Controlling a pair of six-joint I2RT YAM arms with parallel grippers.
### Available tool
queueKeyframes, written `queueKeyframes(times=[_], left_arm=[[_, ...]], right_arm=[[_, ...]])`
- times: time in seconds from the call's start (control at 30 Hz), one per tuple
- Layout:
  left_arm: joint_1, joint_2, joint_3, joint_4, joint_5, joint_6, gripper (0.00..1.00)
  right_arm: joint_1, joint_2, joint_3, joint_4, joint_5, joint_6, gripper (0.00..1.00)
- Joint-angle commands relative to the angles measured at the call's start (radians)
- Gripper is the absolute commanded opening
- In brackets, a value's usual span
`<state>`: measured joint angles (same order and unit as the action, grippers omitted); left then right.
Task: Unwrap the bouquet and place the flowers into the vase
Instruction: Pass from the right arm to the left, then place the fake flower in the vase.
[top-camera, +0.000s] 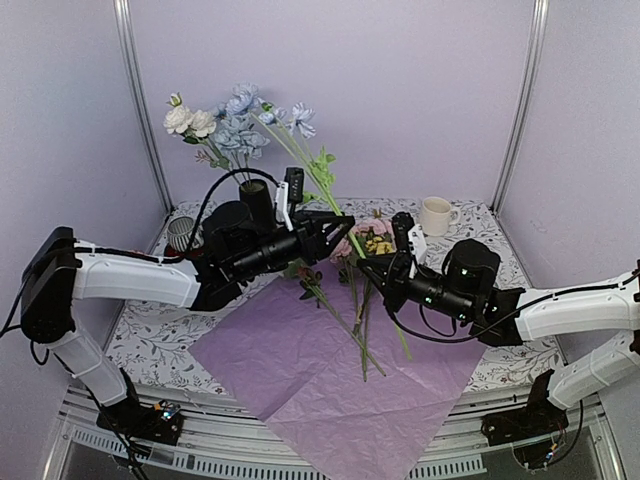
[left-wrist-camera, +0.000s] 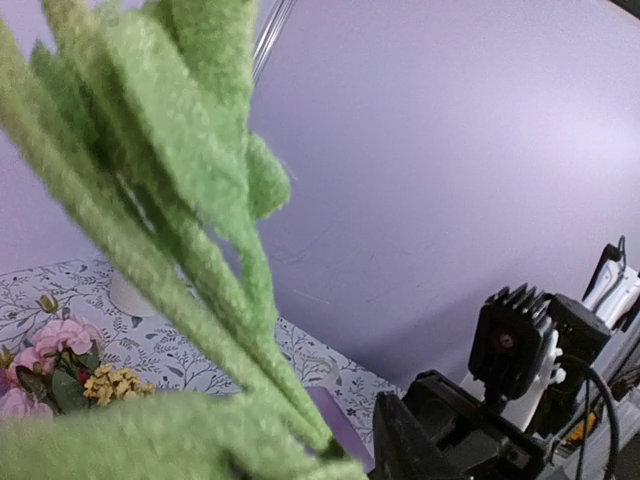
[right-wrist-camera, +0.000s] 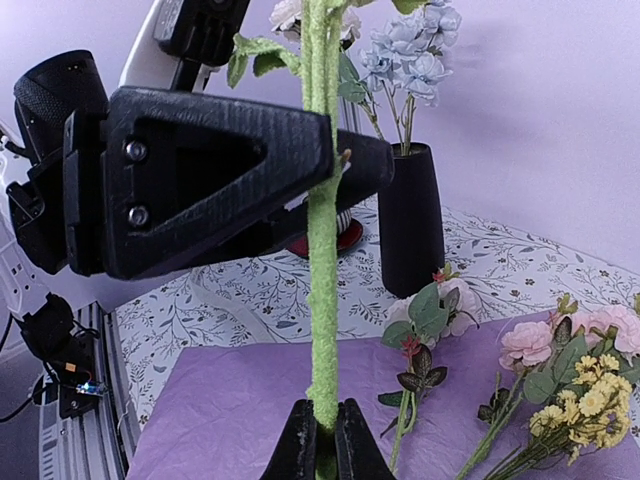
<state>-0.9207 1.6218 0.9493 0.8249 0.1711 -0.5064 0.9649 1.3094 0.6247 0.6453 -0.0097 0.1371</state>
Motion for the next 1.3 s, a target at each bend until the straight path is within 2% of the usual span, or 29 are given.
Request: queueKeyframes(times=[0.0,0.07,0.13,0.3,0.37,0.43,0.67,0.93,1.27], left_arm=[[-0.005,0.007,0.041,-0.002,-0.012,0.007,0.28],[-0.002,-0.003,0.043,-0.016,-0.019,0.019,0.18],[0.003,-0.022,0.039,-0.039,-0.029,0.036,0.12],[0.039,-0.105,-0.011,-0.077,-0.063,0.052,0.0],[0.056,-0.136,-0.025,-0.104,-0.064,0.053,0.0],[0.072,-0.17,-0.034,-0.136,-0.07,0.063,0.0],[0.139,-0.297,-0.042,-0.293,-0.143,0.157,0.0],[0.202,-0.38,0.093,-0.527,-0.305,0.388,0.0],[0.284,-0.352,0.297,-0.594,-0.373,0.564,0.03]], right_arm=[[0.011,0.01,-0.001,0.037,-0.005,-0.011,0.07],[0.011,0.012,0.0,0.037,0.001,-0.011,0.08],[0.011,0.014,0.002,0.032,0.023,-0.008,0.1],[0.011,0.02,0.004,0.03,0.05,-0.004,0.4],[0.012,0.024,0.006,0.028,0.055,-0.001,0.52],[0.012,0.026,0.007,0.027,0.063,0.001,0.58],[0.012,0.037,0.01,0.022,0.087,0.004,0.63],[0.012,0.067,0.027,0.013,0.088,0.007,0.64],[0.012,0.095,0.044,0.001,0.077,0.008,0.64]])
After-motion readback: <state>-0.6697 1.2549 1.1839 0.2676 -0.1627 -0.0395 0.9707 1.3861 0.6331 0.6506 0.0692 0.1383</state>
